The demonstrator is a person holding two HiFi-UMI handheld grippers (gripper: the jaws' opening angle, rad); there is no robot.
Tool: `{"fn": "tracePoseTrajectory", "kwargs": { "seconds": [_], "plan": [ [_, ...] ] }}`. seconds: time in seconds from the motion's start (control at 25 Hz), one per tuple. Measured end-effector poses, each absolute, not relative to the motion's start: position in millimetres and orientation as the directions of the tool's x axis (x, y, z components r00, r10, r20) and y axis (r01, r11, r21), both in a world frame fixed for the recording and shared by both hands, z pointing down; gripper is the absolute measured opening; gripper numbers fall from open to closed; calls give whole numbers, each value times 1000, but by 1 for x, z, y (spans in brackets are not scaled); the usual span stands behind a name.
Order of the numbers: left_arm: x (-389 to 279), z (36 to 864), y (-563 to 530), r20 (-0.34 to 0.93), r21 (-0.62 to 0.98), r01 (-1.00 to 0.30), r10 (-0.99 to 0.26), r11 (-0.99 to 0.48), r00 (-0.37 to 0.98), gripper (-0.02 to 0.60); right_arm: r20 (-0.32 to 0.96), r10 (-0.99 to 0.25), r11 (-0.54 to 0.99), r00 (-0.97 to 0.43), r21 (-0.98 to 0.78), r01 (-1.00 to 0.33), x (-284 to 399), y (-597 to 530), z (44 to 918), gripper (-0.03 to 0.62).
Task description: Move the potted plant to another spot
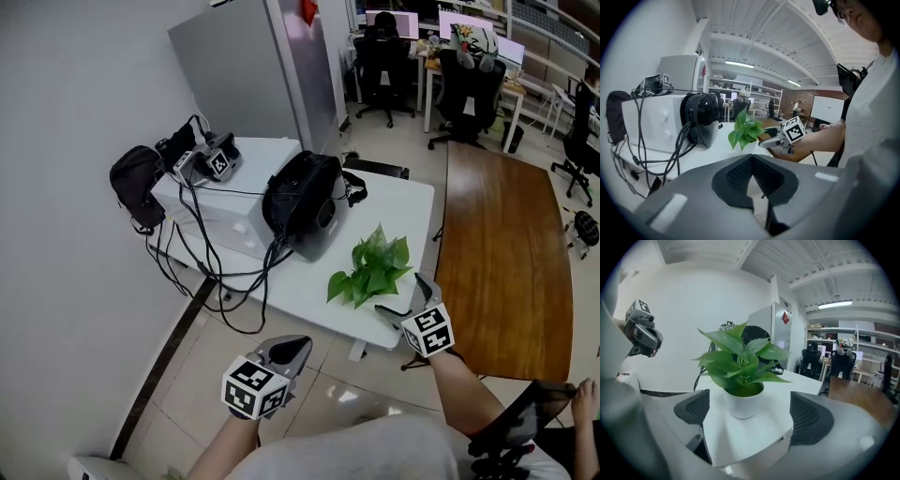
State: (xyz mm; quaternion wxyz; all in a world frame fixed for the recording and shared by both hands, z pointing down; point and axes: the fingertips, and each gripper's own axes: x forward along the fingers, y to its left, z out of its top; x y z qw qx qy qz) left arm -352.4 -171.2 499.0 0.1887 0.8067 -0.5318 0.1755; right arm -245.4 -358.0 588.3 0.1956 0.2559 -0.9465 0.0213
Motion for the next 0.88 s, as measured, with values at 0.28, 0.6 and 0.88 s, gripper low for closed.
{"fn": "tracePoseTrajectory", "kwargs": {
  "seconds": [0.28, 0.6, 0.88],
  "plan": [
    [-286, 484, -196, 424, 135, -861, -757, -490, 497, -14, 268, -485, 866, -832, 17, -500, -183, -311, 503, 291],
    [-189, 452, -183, 354, 112, -773, -702, -625, 619, -14, 192, -455, 882, -870, -37, -469, -117, -232, 441, 108],
    [-91, 432, -100, 318, 85, -710, -657, -699, 684, -14, 181, -486, 865, -855, -37, -500, -33, -126, 424, 6]
  ]
}}
